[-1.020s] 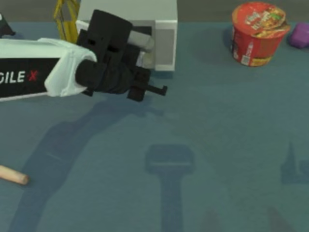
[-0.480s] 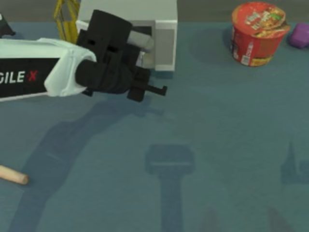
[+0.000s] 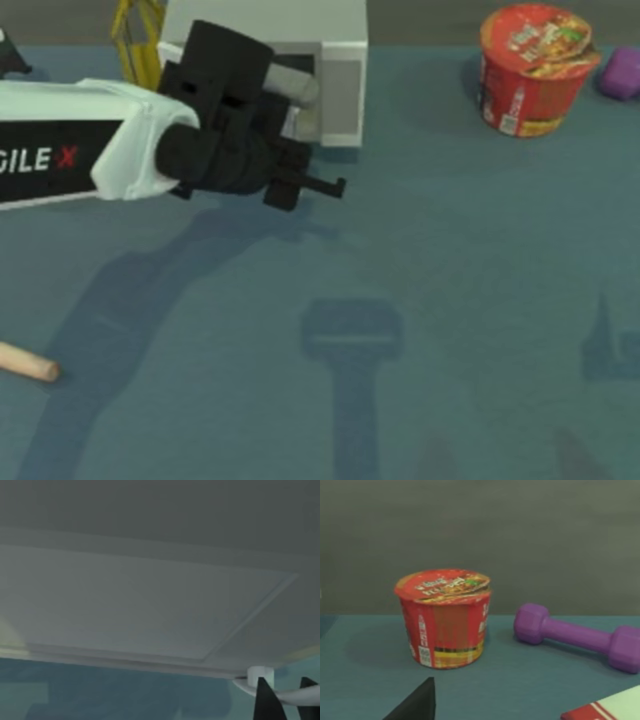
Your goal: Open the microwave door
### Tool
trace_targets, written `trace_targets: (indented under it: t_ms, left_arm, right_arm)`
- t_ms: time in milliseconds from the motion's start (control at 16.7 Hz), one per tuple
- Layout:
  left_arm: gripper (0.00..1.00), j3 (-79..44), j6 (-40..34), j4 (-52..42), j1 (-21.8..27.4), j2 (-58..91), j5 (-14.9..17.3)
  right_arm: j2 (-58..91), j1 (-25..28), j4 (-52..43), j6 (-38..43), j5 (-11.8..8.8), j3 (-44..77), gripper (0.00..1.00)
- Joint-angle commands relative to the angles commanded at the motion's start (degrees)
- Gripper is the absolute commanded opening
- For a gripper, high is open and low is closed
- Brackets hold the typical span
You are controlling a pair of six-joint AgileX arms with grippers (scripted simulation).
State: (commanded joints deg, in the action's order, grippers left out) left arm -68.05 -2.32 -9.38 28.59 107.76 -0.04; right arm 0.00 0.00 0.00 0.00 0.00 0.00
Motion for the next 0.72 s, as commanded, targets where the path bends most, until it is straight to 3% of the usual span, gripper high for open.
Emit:
trace_targets:
  t_ms: [720]
  left_arm:
    - [0.00,0.95,1.49,0.23,-0.43,-0.82,1.65]
  right_arm:
    - [0.00,0.00,0.00,0.00,0.00,0.00,1.00]
